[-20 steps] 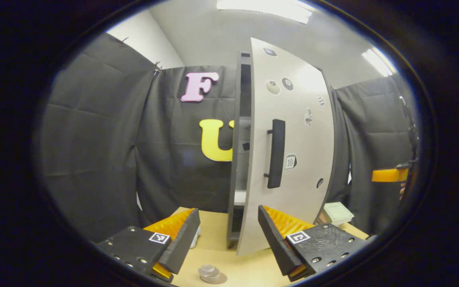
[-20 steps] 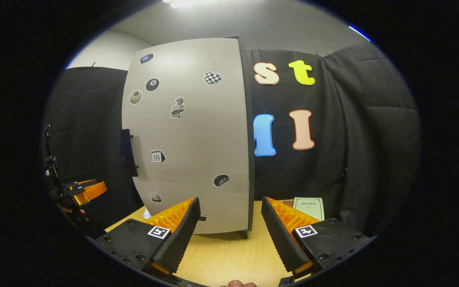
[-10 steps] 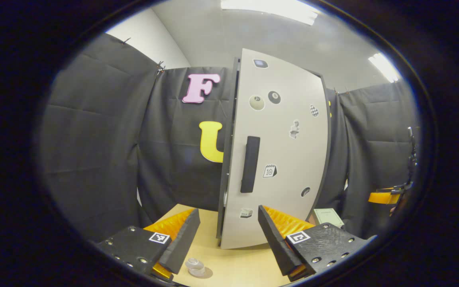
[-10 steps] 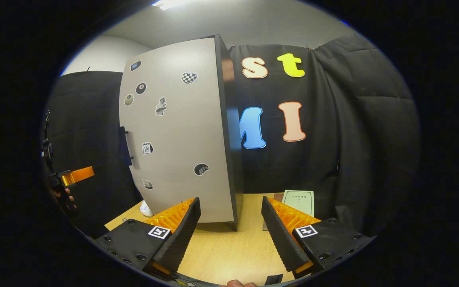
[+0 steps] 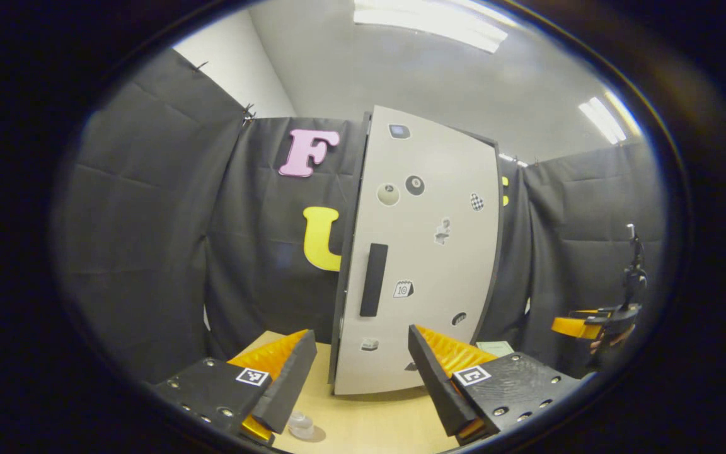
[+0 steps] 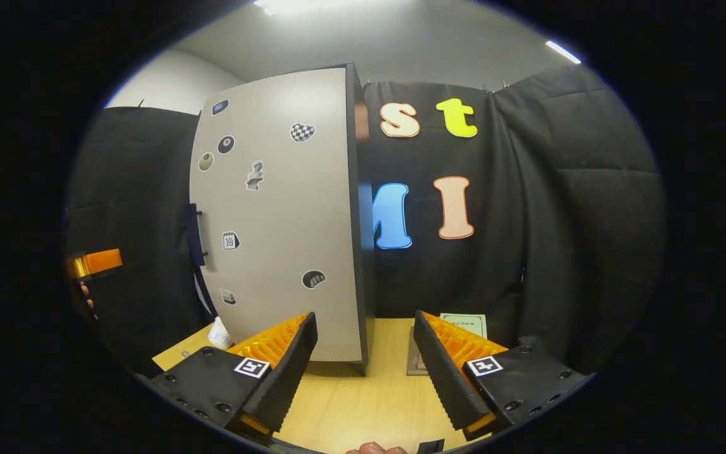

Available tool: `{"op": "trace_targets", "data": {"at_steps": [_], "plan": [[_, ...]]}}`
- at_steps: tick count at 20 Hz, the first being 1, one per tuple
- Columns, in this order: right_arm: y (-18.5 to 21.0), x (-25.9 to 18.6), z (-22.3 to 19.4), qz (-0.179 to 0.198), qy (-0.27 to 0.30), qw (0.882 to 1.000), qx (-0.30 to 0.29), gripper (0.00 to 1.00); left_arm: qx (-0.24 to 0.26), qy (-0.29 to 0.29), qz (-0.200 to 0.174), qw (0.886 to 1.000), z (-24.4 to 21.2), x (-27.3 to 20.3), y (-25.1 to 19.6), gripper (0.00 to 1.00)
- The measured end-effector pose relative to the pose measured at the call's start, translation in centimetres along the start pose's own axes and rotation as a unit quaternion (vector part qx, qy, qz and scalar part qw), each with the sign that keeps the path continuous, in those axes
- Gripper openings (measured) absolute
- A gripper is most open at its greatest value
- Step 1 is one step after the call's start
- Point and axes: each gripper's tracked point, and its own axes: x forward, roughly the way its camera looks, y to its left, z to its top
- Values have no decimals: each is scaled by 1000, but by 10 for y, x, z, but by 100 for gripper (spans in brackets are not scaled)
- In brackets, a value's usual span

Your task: Open the cabinet door with the right hand, grasp the bottle in the cabinet with the left hand and place it on the coaster, then close the cabinet door with the right hand.

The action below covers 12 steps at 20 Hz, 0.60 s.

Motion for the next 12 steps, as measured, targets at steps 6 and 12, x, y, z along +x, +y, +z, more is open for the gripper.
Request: {"op": "trace_targets", "data": {"at_steps": [6, 12], "plan": [[9, -7, -15, -26, -4, 1000, -3, 98, -38, -30, -11, 999, 7, 10, 7, 89], [13, 0, -29, -51, -2, 999, 13, 98, -21, -24, -12, 999, -2, 12, 22, 89]]}}
